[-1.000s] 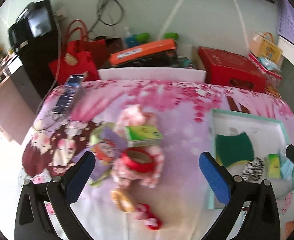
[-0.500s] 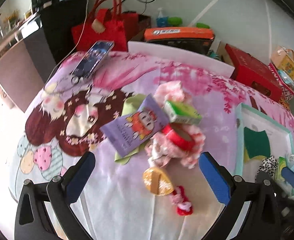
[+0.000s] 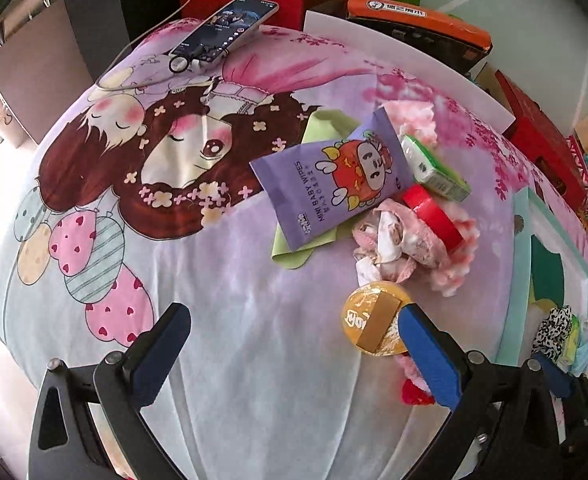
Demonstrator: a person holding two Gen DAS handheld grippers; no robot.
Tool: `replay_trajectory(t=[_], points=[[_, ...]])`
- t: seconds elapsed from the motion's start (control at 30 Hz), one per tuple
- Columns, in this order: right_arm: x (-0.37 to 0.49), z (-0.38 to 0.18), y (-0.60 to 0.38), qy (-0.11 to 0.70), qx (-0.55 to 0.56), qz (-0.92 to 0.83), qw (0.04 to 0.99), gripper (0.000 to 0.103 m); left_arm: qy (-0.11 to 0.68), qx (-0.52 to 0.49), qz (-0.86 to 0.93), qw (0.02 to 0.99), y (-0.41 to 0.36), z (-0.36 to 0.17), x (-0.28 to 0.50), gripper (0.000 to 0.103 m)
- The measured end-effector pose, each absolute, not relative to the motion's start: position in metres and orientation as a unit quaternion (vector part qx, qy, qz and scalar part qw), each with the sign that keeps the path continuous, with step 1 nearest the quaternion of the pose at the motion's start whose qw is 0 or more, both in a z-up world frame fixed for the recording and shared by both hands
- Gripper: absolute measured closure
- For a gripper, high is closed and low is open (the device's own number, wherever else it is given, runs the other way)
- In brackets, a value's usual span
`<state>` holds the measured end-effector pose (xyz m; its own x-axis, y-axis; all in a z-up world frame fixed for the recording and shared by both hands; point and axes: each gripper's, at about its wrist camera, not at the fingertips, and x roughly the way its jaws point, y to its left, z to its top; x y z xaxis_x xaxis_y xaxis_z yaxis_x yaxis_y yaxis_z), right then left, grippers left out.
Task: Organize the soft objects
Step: 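Move both tools back toward the remaining items, then grasp the pink-red toy with the right tool while the left tool grasps the round tin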
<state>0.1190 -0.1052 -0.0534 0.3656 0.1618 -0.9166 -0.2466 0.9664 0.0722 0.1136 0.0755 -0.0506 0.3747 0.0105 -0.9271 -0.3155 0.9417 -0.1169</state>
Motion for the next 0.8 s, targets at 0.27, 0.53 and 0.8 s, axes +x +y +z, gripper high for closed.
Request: replay_trajectory(t=[0.27, 0.53, 0.8], points=[[0.115, -0.068, -0.08, 0.563, -0.068, 0.162, 0.808, 0.0, 0.556, -0.158, 0.098, 0.81, 0.082, -0.056, 0.115, 0.0], [0.114, -0.088, -0.06, 0.584, -0.099, 0.169, 0.788, 0.0, 0.556, -0.175, 0.109, 0.805, 0.092, -0.06, 0.114, 0.0], [0.116, -0.104, -0.046, 0.593, -0.12, 0.155, 0.781, 0.0, 0.562, -0.189, 0.106, 0.799, 0.093, -0.064, 0.115, 0.0]])
